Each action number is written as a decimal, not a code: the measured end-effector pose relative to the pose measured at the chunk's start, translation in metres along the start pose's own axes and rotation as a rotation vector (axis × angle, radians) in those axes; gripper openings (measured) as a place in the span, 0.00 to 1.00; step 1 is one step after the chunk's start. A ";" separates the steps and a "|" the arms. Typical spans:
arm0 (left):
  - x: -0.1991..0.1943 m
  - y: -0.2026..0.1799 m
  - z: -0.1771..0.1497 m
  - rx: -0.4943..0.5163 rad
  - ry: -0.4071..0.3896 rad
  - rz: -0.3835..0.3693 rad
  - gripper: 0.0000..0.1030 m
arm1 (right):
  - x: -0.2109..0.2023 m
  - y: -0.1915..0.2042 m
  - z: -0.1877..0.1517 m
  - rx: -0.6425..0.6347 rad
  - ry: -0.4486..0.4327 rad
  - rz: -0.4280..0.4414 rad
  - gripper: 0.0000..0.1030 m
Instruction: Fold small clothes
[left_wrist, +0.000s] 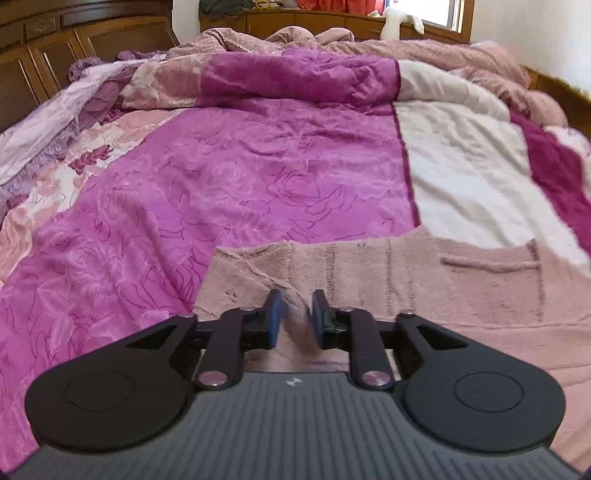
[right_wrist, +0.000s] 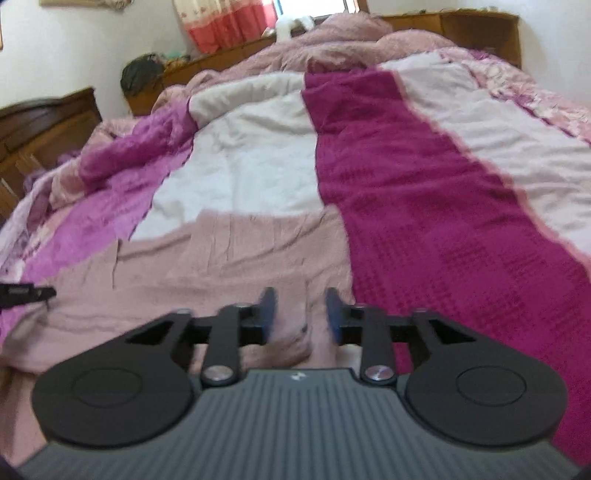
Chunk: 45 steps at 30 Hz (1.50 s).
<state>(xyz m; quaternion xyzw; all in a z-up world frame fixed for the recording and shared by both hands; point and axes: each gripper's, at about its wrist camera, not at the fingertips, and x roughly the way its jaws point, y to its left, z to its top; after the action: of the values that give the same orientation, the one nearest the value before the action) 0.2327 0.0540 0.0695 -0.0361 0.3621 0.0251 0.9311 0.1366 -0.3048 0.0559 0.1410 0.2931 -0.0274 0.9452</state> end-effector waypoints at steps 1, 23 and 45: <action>-0.007 0.001 0.001 -0.011 0.000 -0.010 0.34 | -0.001 0.001 0.001 -0.002 -0.007 0.008 0.44; -0.069 -0.008 -0.065 0.166 0.017 -0.032 0.52 | -0.019 0.034 -0.034 0.002 0.073 0.053 0.42; -0.215 0.037 -0.111 0.106 -0.001 -0.037 0.63 | -0.145 0.070 -0.057 -0.094 0.077 0.216 0.55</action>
<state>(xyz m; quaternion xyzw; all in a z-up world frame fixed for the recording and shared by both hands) -0.0029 0.0771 0.1314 0.0064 0.3618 -0.0112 0.9322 -0.0048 -0.2266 0.1101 0.1280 0.3130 0.0938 0.9364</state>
